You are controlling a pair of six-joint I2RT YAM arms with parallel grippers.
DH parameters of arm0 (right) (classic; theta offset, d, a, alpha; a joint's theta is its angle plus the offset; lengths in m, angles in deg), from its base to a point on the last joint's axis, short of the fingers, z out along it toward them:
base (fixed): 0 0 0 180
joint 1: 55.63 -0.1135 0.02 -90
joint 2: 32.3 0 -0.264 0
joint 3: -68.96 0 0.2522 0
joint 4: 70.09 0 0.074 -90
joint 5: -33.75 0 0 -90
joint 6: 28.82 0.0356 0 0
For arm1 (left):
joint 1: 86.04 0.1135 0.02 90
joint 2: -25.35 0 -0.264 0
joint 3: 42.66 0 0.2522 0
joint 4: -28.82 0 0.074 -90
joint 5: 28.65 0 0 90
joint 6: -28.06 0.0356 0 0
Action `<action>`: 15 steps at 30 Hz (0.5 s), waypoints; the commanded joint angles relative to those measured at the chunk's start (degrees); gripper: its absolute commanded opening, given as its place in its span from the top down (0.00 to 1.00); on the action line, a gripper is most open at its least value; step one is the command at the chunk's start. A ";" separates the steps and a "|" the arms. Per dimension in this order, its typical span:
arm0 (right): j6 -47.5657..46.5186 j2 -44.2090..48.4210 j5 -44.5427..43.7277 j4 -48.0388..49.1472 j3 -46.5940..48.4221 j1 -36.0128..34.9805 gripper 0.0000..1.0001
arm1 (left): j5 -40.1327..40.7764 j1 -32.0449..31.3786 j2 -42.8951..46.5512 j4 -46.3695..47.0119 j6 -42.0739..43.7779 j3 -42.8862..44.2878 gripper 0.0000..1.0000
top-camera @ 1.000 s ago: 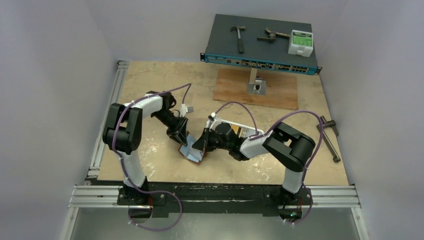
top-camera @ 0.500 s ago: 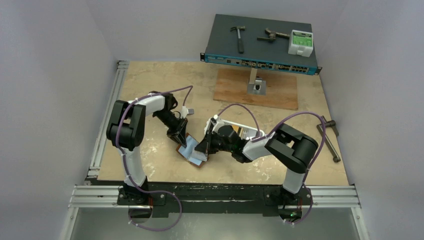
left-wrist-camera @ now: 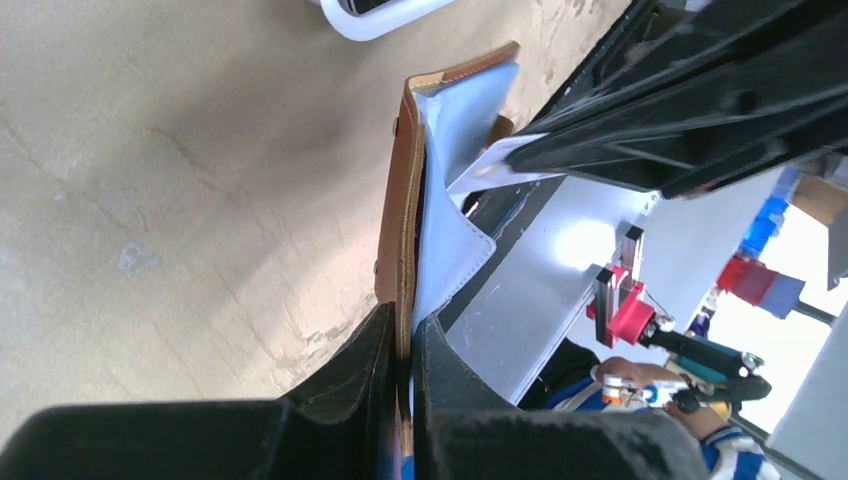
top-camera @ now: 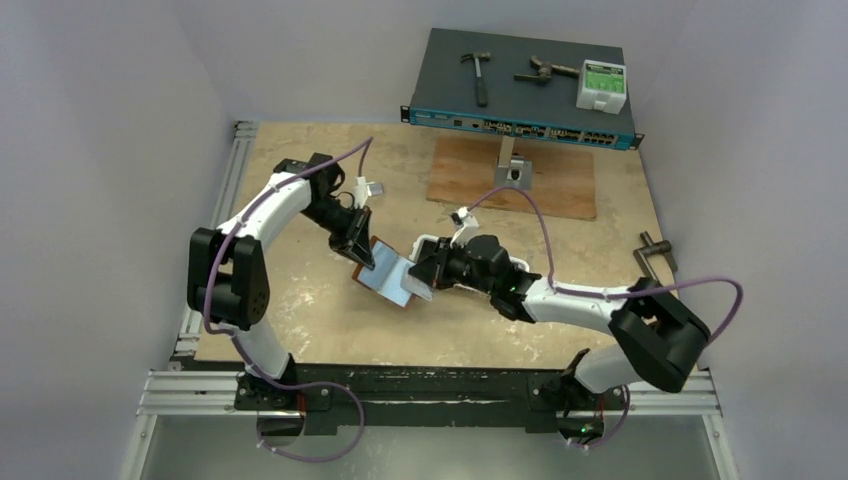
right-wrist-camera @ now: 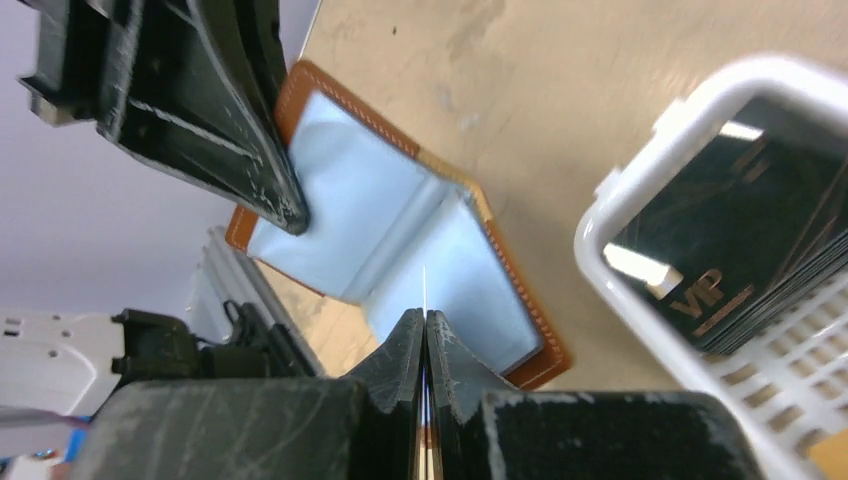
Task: Put the credit cards into the card holder
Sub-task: Insert the credit card into the card holder.
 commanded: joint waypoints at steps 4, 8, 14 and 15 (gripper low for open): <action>-17.59 5.88 -20.94 -31.29 11.26 -0.18 1.00 | 10.30 2.61 5.67 2.33 -3.17 -2.20 1.00; -22.85 3.98 -31.51 -38.02 18.74 -0.12 1.00 | 13.35 2.93 6.22 2.42 -3.21 -2.85 1.00; -26.06 -0.56 -36.72 -42.91 24.43 -3.02 1.00 | 13.90 3.09 5.31 1.35 -2.77 -3.19 1.00; -25.88 -0.47 -36.19 -41.69 23.10 -4.82 1.00 | 13.78 3.22 5.22 1.16 -2.74 -3.17 1.00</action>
